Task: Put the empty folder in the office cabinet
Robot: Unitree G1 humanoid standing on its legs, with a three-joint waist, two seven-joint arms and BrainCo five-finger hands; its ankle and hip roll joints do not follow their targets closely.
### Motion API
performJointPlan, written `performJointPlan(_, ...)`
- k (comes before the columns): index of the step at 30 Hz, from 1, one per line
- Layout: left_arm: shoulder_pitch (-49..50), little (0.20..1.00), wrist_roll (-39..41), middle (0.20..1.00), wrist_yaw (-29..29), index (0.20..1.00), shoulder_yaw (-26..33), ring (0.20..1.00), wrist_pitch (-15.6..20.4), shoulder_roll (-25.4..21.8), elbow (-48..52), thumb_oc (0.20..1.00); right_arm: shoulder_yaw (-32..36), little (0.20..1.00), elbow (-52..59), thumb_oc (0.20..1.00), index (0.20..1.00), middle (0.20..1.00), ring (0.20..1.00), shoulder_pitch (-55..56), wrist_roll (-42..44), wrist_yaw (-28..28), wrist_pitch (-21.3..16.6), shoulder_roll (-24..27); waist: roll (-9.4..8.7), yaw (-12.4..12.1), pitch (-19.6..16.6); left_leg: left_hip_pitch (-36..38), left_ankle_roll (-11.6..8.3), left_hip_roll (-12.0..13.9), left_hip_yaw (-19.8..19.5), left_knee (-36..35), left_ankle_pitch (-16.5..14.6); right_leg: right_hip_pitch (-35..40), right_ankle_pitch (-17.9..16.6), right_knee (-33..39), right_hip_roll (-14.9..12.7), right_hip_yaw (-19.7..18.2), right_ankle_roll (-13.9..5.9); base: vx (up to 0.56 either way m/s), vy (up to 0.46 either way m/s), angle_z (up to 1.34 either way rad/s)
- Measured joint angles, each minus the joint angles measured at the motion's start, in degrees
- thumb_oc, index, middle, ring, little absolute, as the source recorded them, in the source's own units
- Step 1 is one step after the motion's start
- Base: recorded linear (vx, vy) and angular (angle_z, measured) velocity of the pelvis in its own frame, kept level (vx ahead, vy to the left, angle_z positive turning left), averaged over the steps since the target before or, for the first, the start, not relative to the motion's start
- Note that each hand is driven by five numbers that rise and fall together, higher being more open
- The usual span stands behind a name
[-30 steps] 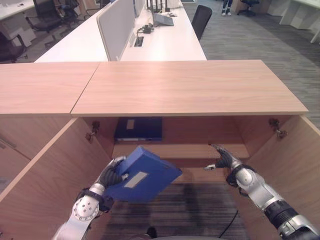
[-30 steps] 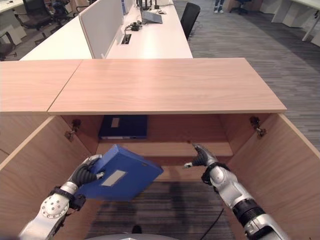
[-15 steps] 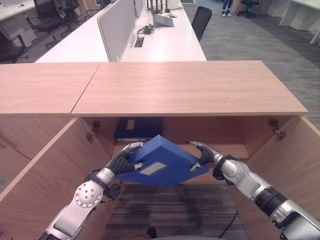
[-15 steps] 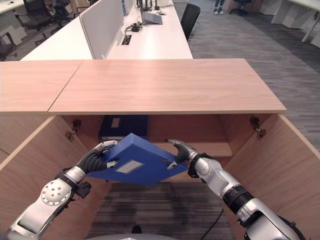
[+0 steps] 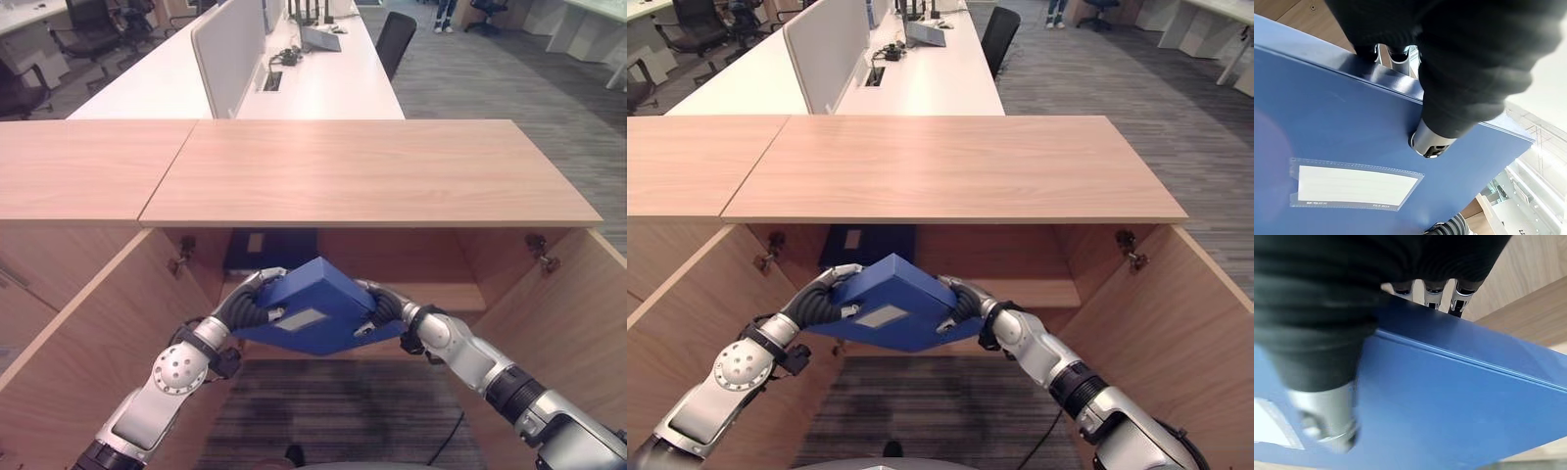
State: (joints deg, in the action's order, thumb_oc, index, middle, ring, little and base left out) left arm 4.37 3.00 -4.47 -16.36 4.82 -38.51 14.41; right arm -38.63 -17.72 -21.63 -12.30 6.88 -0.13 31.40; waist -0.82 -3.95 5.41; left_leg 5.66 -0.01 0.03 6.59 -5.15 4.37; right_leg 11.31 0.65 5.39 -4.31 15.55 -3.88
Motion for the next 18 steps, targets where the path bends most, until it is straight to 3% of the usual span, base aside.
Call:
performJointPlan(1,-0.01,0.200,0.00,0.200,0.19,0.200,-0.02,0.200,-0.05,0.18,0.00,0.200,-0.05,0.338,-0.06,0.338,0.338,0.338,0.338,0.00,0.08,0.00,0.03,-0.38,-0.03,0.01,0.01,0.01,0.00,0.00,0.00,0.00,0.00,0.00,0.00,0.00,0.00,0.00,0.00,0.00,0.000,0.00)
performJointPlan(2,0.00,0.200,0.00,0.200,0.62,0.200,-0.01,0.200,-0.29,0.13,-0.01,0.200,-0.02,0.200,-0.20,0.200,0.200,0.200,0.200,-0.02,0.65,-0.02,0.22,-0.41,-0.11,-0.02,0.04,0.01,0.00,0.00,-0.01,0.00,0.00,0.01,0.00,0.00,0.00,0.00,0.00,0.00,0.000,0.00)
performJointPlan(15,0.08,0.200,5.87,0.200,0.79,0.200,-0.51,0.200,-2.34,0.22,-1.06,0.200,-1.44,0.200,-1.03,0.200,0.200,0.200,0.200,0.49,6.71,1.96,0.34,-0.74,-1.04,-0.04,0.15,0.11,-0.01,-0.01,0.04,0.01,0.01,0.09,-0.01,0.00,-0.01,-0.03,0.00,0.00,0.000,0.00)
performJointPlan(16,0.11,0.338,6.21,0.338,0.53,0.338,-0.54,0.338,-2.34,0.25,-1.28,0.338,-1.42,0.200,-1.03,0.200,0.200,0.200,0.200,0.77,6.75,1.99,0.30,-0.74,-1.04,-0.03,0.15,0.18,-0.01,-0.01,0.04,0.00,0.01,0.16,-0.01,0.00,-0.02,-0.03,0.00,0.00,0.000,0.00)
performJointPlan(17,0.25,0.338,6.71,0.338,0.33,0.338,-0.55,0.338,-2.35,0.28,-1.52,0.338,-1.37,0.200,-1.03,0.200,0.200,0.200,0.200,1.04,6.80,2.00,0.21,-0.73,-1.04,-0.02,0.15,0.22,-0.01,-0.01,0.05,0.00,0.00,0.21,-0.01,0.00,-0.02,-0.03,-0.01,0.00,0.000,0.00)
performJointPlan(18,0.51,0.762,7.29,0.762,-0.03,0.762,-0.58,0.762,-2.35,0.40,-2.11,0.762,-1.42,0.200,-1.05,0.200,0.200,0.200,0.200,1.48,6.80,2.18,0.14,-0.71,-1.04,0.00,0.15,0.32,-0.01,-0.01,0.06,0.00,0.00,0.29,-0.01,0.00,-0.02,-0.04,-0.01,0.00,0.000,0.00)
